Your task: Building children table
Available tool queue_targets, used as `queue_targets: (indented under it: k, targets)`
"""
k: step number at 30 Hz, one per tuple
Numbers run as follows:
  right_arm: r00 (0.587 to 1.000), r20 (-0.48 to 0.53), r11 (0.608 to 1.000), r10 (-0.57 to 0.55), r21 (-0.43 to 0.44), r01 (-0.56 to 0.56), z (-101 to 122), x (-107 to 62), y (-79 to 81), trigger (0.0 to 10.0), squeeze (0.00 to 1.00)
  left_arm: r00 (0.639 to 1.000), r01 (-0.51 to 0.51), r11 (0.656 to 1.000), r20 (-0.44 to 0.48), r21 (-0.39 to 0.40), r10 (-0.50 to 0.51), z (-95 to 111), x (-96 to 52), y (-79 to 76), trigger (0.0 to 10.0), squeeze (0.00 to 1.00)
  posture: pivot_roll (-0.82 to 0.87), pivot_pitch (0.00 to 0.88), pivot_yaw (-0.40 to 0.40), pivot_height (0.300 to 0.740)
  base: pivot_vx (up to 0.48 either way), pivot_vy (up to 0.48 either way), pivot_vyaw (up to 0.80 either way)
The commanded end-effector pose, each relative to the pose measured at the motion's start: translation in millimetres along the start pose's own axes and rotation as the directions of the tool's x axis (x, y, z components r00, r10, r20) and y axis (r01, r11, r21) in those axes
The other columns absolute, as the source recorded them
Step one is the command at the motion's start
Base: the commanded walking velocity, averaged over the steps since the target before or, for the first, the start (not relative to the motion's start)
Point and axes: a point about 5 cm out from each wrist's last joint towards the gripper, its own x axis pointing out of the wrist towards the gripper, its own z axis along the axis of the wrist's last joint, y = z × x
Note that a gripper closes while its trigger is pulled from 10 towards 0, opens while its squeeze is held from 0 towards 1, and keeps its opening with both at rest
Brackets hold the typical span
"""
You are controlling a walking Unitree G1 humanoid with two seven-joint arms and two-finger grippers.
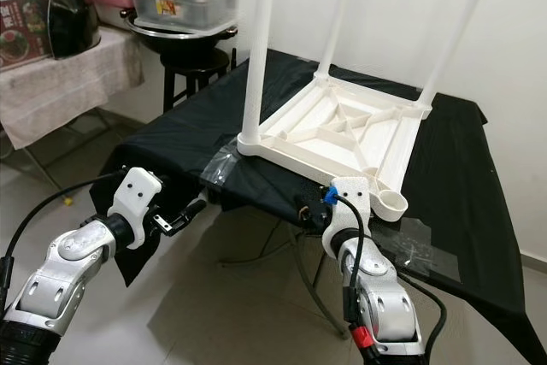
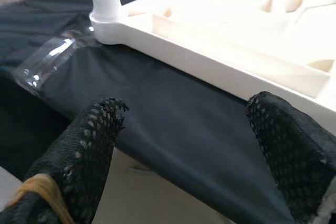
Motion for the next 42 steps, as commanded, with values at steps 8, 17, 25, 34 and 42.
queue_targets:
  k: [8,17,25,34,42]
  targets:
    - [1.000,-0.027,1.000,-0.015,0.012,0.015,-3.5,-0.7,-4.9,10.0,0.00,1.000,0.022,1.000,-0.005,0.000,-0.022,-1.8,1.3,-3.6,10.0,0.00,0.07,0.000,-0.081,0.740,0.000,0.000,-0.80]
    - [1.000,-0.024,1.000,-0.008,0.007,0.008,-0.7,0.3,-3.8,10.0,0.00,0.999,0.037,0.999,-0.001,-0.022,-0.037,-0.7,0.0,-5.0,10.0,0.00,0.07,0.000,-0.086,0.740,0.000,0.103,-0.80]
    - [1.000,-0.004,1.000,-0.012,-0.012,0.012,3.8,-0.1,-6.7,10.0,0.00,0.999,0.032,0.999,0.017,-0.023,-0.032,1.5,-0.2,-6.2,10.0,0.00,0.07,0.000,-0.088,0.740,0.000,0.447,-0.40]
    - [1.000,-0.005,1.000,-0.016,-0.010,0.016,3.9,-0.5,-6.7,10.0,0.00,0.998,0.047,0.998,0.040,-0.029,-0.045,4.8,-1.9,-8.0,10.0,0.00,0.07,0.000,-0.088,0.740,0.000,0.027,0.00]
    - [1.000,-0.007,1.000,-0.015,-0.016,0.015,2.6,0.4,-5.2,10.0,0.00,0.998,0.053,0.998,0.039,-0.018,-0.053,4.6,-1.3,-9.7,10.0,0.00,0.07,0.000,-0.086,0.740,0.000,0.000,0.00]
